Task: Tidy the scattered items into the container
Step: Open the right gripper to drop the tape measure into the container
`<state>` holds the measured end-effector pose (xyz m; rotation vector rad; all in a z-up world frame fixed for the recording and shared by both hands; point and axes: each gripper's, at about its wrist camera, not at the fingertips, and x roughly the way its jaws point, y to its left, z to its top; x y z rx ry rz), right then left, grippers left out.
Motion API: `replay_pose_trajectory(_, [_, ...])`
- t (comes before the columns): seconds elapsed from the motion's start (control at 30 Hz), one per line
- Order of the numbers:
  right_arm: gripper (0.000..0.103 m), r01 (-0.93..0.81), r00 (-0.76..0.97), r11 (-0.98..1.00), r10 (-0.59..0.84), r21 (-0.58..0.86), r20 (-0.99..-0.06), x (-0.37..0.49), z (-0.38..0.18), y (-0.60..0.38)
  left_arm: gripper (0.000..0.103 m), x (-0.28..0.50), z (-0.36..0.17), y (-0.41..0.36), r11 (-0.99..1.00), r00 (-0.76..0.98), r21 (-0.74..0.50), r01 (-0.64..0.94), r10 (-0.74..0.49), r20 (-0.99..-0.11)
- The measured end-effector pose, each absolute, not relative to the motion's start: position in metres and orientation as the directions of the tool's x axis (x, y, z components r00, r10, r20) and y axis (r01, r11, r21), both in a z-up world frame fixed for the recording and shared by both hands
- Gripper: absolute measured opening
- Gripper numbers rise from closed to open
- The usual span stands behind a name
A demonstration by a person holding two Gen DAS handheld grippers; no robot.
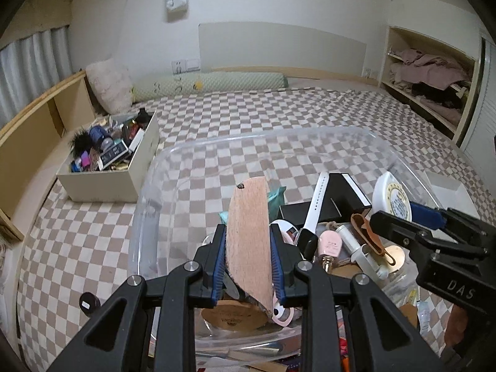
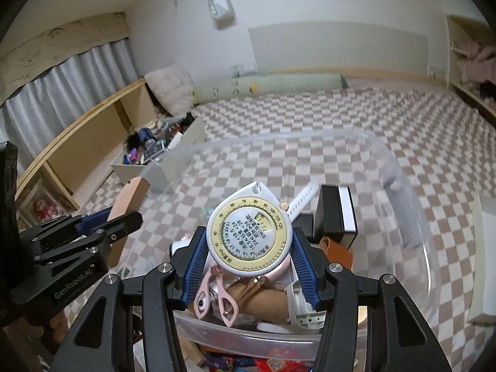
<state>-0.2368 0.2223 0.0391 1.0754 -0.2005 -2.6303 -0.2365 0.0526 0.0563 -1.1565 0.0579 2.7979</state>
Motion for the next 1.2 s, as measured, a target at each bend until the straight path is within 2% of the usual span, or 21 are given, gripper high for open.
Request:
replay_pose_trajectory(0.6, [0.054,0.192,-0.583,-0.961,-0.275,0.199,-0.765,-0.25,0.01,0.21,0.026,-0.254,0.026,0.049,-0.996,-0.634,-0.013,-0.09,0.068,-0.77])
replay_pose_trajectory(1.2, [0.054,0.184,-0.595,-0.97,-0.237,0.158,-0.768,-0.249,0.019,0.209,0.026,-0.26,0.016,0.045,-0.998,-0.61,-0.005,-0.069,0.046,-0.791])
